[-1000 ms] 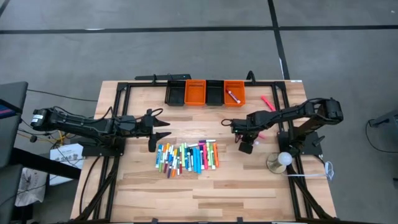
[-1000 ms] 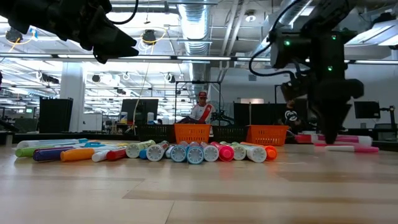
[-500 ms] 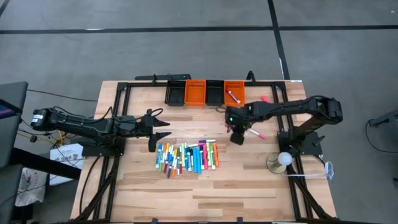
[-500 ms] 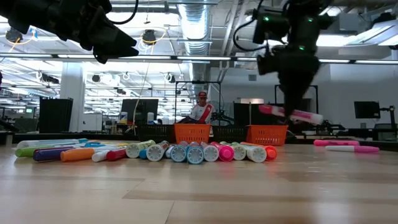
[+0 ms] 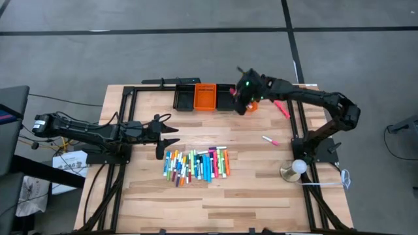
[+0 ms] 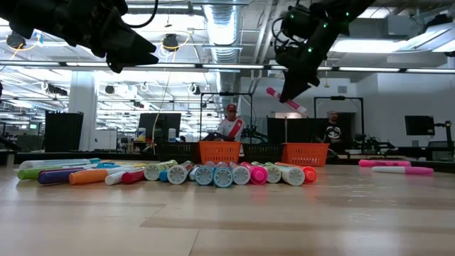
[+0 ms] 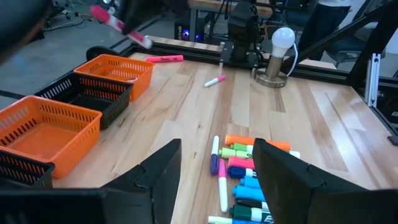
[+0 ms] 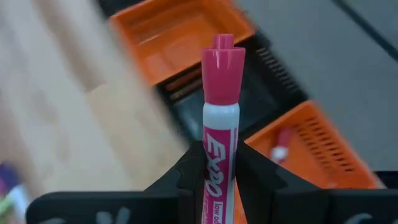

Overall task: Pick & Place Markers
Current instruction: Put the pink marker pen into the right orange bin

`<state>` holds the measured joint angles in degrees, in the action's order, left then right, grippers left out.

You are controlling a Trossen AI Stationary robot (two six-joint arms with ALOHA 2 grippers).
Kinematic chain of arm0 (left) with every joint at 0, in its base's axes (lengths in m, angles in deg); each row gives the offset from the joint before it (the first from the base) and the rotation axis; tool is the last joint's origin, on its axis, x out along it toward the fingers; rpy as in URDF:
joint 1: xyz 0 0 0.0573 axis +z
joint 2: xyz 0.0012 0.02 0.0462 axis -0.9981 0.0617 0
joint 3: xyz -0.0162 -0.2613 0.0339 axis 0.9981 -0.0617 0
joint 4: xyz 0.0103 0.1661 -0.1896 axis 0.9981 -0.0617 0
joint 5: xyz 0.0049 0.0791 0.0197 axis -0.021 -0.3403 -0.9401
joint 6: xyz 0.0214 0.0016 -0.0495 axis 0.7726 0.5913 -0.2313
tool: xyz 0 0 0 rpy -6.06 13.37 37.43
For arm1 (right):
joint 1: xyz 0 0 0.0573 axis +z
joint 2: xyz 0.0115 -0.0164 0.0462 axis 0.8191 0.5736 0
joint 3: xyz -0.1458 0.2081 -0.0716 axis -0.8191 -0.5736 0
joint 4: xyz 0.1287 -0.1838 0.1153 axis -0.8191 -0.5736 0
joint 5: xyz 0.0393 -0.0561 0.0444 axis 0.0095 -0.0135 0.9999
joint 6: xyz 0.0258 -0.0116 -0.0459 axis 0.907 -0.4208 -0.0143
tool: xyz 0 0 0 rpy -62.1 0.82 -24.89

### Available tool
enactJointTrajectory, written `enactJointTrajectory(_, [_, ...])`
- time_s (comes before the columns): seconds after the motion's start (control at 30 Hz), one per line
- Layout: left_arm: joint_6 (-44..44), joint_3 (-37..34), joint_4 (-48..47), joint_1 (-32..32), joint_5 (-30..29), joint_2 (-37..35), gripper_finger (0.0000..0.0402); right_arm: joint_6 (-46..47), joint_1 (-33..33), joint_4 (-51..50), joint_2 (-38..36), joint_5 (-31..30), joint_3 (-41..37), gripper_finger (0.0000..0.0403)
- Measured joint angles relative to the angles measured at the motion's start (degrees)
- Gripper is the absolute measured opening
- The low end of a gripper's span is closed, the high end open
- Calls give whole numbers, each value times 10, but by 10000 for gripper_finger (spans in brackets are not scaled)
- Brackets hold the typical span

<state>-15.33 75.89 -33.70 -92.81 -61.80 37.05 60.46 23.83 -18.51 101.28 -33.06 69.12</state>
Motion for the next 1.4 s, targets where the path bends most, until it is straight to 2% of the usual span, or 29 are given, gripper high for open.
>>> enactJointTrajectory(0.17, [-7,0,0,0,0,0,195,4,-74,10,0,4,-3,62])
enactJointTrajectory(0.37, [-9,0,-2,0,0,0,195,21,-129,4,0,46,-16,62])
enactJointTrajectory(0.87, [-15,0,-2,0,0,0,195,22,-133,38,1,45,-73,62])
enactJointTrajectory(1.4, [-15,0,-3,0,0,0,195,44,-132,77,1,47,-91,62])
